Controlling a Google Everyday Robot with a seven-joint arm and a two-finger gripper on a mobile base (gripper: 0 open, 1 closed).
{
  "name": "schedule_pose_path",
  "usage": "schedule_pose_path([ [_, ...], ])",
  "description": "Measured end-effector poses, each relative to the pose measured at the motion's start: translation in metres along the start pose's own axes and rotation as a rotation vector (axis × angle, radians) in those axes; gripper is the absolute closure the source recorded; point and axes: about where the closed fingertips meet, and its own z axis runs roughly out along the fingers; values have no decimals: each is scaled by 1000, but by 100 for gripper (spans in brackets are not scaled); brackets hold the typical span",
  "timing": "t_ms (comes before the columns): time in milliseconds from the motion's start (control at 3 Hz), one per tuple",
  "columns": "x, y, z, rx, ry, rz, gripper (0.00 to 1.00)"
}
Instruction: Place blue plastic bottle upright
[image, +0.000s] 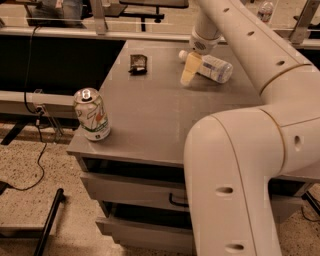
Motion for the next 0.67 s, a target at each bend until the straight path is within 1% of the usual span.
schedule_pose_path([
  [333,-1,-1,9,-18,-1,18,26],
  [667,-20,12,-3,-97,-112,-24,57],
])
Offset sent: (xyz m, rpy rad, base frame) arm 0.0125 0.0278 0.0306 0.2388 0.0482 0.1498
